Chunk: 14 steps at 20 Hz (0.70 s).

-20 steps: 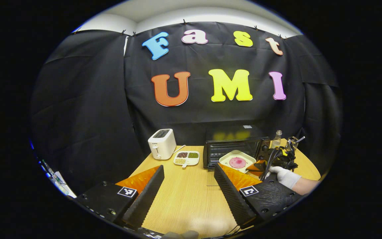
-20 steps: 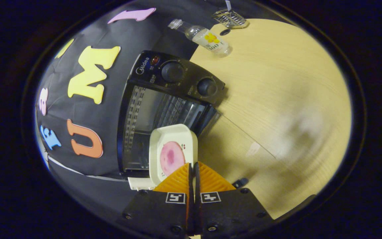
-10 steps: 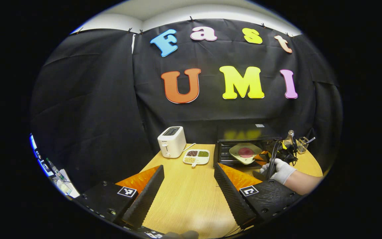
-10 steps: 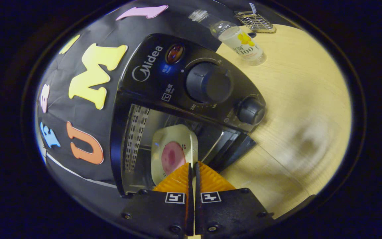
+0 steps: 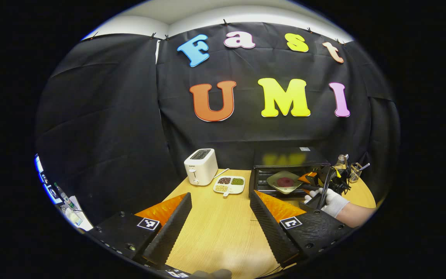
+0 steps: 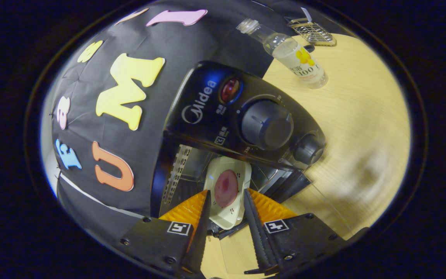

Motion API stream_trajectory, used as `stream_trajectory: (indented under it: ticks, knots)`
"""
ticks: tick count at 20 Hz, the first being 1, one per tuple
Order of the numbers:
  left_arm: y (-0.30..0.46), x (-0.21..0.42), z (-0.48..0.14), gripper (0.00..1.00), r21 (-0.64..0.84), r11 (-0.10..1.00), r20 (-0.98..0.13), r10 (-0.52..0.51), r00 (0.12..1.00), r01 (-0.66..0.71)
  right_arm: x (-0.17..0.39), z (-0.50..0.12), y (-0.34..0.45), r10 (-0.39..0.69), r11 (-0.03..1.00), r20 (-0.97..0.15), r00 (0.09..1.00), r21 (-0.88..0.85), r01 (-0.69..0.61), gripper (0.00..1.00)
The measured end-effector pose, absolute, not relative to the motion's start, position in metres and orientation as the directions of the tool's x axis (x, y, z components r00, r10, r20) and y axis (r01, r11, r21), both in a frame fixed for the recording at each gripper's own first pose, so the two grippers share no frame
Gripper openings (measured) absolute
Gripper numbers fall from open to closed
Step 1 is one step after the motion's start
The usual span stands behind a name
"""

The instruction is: Open the electric oven with the left hand, put the food in, and close the electric oven.

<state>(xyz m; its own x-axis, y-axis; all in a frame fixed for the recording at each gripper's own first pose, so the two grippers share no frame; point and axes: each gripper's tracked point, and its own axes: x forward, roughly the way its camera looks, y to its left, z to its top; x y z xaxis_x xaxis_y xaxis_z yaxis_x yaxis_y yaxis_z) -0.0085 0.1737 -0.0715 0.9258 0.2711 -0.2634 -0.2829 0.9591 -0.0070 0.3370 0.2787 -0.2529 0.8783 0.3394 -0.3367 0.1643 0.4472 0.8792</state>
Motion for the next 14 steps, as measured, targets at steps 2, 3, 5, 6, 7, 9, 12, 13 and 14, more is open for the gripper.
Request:
stream_trajectory:
  ticks: [2, 3, 5, 6, 7, 9, 12, 13, 14]
  knots:
    - [0.167, -0.006, -0.069, 0.97, -0.015, 0.963, -0.256, 0.256, 0.932, -0.268, 0.324, -0.24, 0.271, 0.337, 0.5, -0.315, 0.887, 0.859, 0.115, 0.6]
    - [0.164, -0.004, -0.068, 0.97, -0.015, 0.965, -0.252, 0.248, 0.935, -0.26, 0.318, -0.233, 0.265, 0.332, 0.538, -0.312, 0.89, 0.838, 0.093, 0.7]
    - [0.158, -0.004, -0.065, 0.97, -0.015, 0.971, -0.238, 0.229, 0.944, -0.239, 0.301, -0.218, 0.255, 0.326, 0.627, -0.3, 0.897, 0.779, 0.033, 0.82]
    - [0.155, -0.006, -0.064, 0.97, -0.015, 0.973, -0.232, 0.22, 0.948, -0.229, 0.293, -0.207, 0.249, 0.316, 0.673, -0.287, 0.904, 0.74, 0.0, 0.92]
    - [0.152, -0.006, -0.061, 0.97, -0.016, 0.976, -0.218, 0.21, 0.953, -0.218, 0.284, -0.196, 0.244, 0.306, 0.718, -0.273, 0.912, 0.695, -0.033, 0.87]
    - [0.145, -0.007, -0.057, 0.97, -0.02, 0.981, -0.197, 0.185, 0.963, -0.193, 0.262, -0.178, 0.237, 0.301, 0.804, -0.264, 0.916, 0.587, -0.095, 0.94]
    - [0.137, -0.009, -0.06, 0.97, -0.038, 0.987, -0.176, 0.146, 0.973, -0.155, 0.221, -0.15, 0.218, 0.278, 0.891, -0.231, 0.933, 0.424, -0.161, 0.94]
    - [0.133, -0.009, -0.063, 0.97, -0.045, 0.989, -0.174, 0.13, 0.976, -0.14, 0.206, -0.14, 0.21, 0.266, 0.912, -0.219, 0.939, 0.372, -0.172, 1.0]
    - [0.129, -0.009, -0.065, 0.97, -0.051, 0.991, -0.158, 0.111, 0.981, -0.12, 0.191, -0.134, 0.202, 0.251, 0.936, -0.225, 0.942, 0.303, -0.177, 0.94]
